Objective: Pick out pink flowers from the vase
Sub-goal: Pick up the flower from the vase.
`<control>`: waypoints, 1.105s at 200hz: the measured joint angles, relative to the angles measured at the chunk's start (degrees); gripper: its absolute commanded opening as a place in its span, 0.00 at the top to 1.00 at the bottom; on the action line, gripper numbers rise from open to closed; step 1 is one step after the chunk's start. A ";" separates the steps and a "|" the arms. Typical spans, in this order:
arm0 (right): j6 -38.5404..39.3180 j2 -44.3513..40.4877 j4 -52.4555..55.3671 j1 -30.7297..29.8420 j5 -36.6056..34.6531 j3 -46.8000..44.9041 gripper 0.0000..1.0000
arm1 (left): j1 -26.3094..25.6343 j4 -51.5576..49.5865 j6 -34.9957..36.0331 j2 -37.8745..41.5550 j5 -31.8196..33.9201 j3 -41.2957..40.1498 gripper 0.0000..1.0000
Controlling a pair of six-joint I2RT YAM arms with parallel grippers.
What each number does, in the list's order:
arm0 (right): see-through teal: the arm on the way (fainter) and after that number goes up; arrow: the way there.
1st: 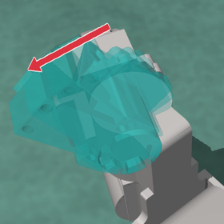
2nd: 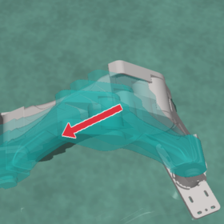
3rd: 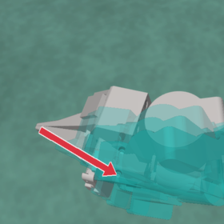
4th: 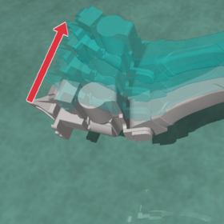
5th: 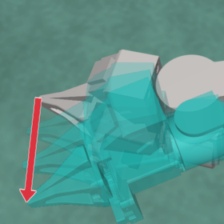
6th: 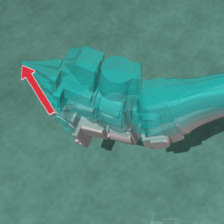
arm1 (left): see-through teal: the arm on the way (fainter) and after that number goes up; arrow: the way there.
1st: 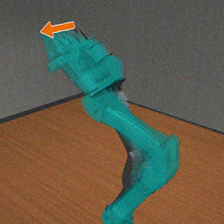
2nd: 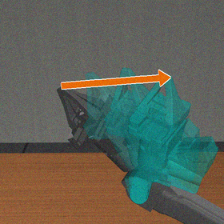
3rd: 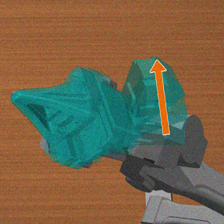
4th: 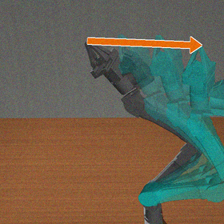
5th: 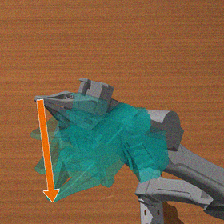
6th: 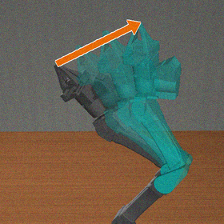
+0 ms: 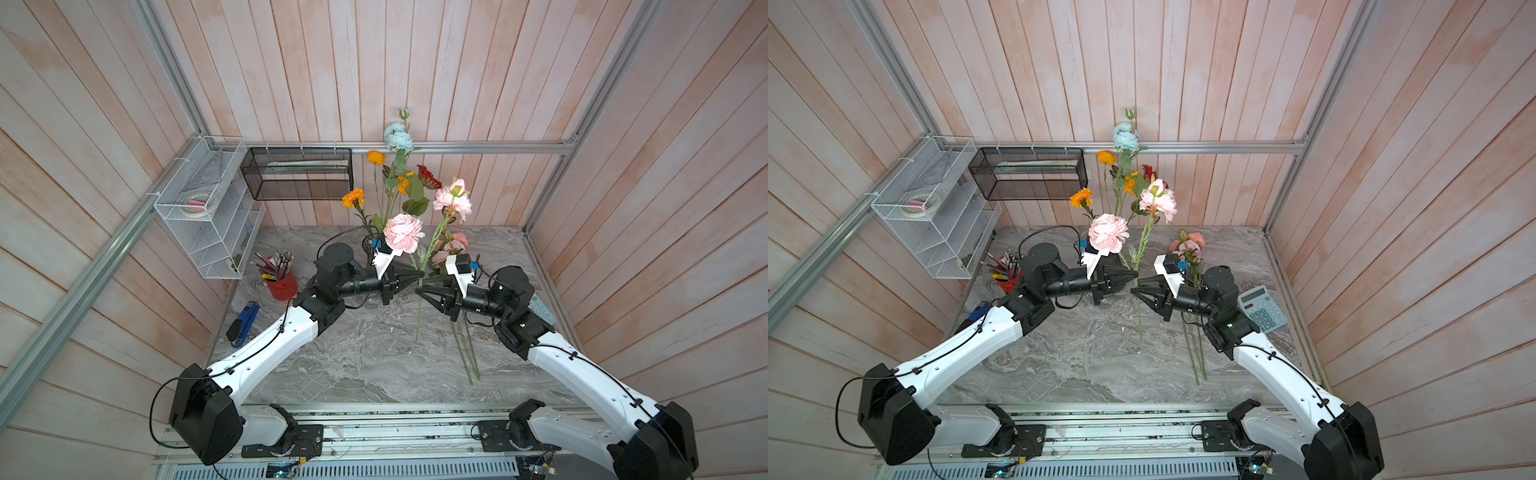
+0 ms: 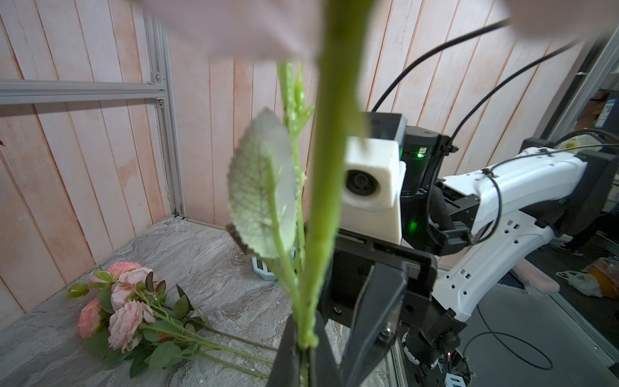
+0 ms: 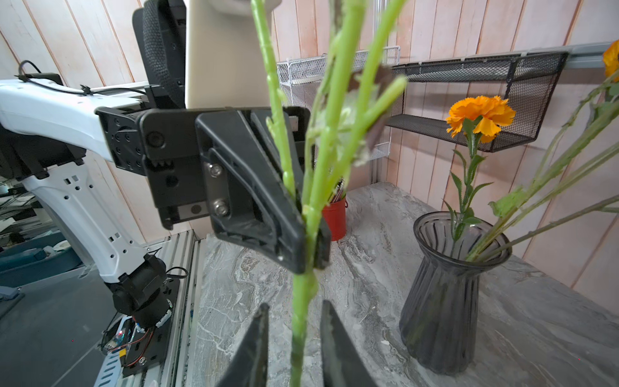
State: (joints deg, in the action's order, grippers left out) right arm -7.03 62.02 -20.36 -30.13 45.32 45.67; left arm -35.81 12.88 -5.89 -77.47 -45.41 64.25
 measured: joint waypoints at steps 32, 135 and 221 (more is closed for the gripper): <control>0.33 0.00 0.42 -0.17 -0.31 0.22 1.00 | 0.00 0.00 0.04 0.00 -0.24 0.00 1.00; 1.31 -0.20 2.36 -0.22 -1.57 0.35 1.00 | -0.02 1.33 2.93 2.62 2.89 -4.70 0.07; 1.27 0.09 11.63 1.36 -11.69 7.87 1.00 | -6.45 1.09 16.96 11.56 19.37 -13.44 0.00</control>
State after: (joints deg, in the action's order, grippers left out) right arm -5.76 62.11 -8.73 -28.77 33.63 53.54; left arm -42.26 13.98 11.07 -65.91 -26.04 50.81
